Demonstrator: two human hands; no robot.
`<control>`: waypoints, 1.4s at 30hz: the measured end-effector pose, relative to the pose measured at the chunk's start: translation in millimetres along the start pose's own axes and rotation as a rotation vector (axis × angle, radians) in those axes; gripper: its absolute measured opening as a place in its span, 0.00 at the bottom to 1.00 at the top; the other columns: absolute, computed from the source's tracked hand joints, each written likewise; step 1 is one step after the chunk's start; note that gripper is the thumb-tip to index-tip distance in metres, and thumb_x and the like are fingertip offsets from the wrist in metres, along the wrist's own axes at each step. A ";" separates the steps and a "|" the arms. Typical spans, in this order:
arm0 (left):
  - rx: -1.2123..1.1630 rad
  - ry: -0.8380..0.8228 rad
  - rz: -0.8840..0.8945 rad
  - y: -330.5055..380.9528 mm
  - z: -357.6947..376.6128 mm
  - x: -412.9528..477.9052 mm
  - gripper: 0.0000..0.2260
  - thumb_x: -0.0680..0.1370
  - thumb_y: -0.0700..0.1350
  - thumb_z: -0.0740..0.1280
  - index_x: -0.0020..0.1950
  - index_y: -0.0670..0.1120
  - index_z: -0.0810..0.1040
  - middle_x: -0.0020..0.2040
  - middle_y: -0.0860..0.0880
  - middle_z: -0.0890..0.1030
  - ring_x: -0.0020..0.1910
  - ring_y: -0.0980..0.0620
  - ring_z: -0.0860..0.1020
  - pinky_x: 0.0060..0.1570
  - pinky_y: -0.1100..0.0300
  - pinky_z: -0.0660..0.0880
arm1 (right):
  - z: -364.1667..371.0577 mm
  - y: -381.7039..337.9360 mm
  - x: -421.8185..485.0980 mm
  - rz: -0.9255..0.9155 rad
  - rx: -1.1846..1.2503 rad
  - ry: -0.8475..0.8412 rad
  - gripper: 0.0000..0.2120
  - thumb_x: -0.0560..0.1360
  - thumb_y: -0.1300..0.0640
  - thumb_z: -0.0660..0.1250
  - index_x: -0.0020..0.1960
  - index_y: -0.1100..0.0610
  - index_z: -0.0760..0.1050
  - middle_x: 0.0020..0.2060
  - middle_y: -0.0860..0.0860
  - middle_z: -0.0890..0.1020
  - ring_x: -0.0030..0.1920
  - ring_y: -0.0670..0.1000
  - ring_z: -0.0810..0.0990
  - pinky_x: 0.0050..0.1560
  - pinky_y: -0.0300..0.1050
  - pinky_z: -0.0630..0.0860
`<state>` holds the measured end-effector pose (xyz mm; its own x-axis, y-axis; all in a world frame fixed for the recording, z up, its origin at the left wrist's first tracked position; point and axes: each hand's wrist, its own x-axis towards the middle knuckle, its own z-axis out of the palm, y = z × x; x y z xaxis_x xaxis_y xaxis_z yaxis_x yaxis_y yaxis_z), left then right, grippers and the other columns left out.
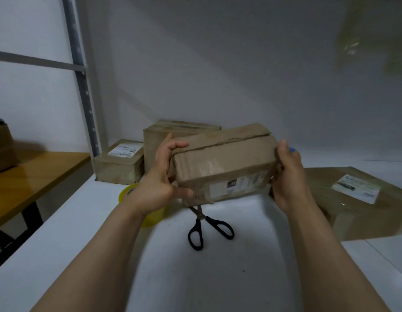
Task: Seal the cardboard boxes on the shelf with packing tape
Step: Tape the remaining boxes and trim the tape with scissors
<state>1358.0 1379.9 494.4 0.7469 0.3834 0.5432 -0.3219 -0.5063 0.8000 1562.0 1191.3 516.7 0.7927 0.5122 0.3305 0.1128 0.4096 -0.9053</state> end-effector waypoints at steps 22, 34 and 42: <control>0.159 0.049 0.030 -3.3 11.0 -2.7 0.37 0.61 0.58 0.81 0.66 0.65 0.68 0.76 0.66 0.52 0.78 0.54 0.59 0.74 0.43 0.66 | -2.2 11.7 -0.9 -0.009 -0.191 0.124 0.12 0.77 0.45 0.71 0.55 0.48 0.73 0.47 0.51 0.85 0.45 0.50 0.85 0.42 0.49 0.80; 0.568 -0.071 0.055 5.5 6.3 -9.4 0.55 0.62 0.47 0.85 0.77 0.68 0.53 0.79 0.65 0.37 0.80 0.58 0.47 0.75 0.50 0.60 | -0.5 12.9 -4.4 -0.014 -0.242 0.168 0.11 0.79 0.44 0.68 0.57 0.46 0.72 0.54 0.51 0.81 0.53 0.52 0.82 0.49 0.51 0.80; 0.138 0.189 0.050 25.2 -5.1 2.2 0.40 0.58 0.58 0.80 0.69 0.64 0.71 0.68 0.49 0.65 0.68 0.49 0.71 0.68 0.45 0.73 | 1.0 -6.9 -8.7 -0.209 -0.316 -0.090 0.14 0.81 0.42 0.63 0.65 0.41 0.77 0.61 0.44 0.80 0.60 0.48 0.80 0.64 0.56 0.78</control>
<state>1348.5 1371.9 517.1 0.6053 0.4865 0.6300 -0.2639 -0.6241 0.7354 1553.7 1184.7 520.3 0.6789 0.5125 0.5258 0.4564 0.2663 -0.8490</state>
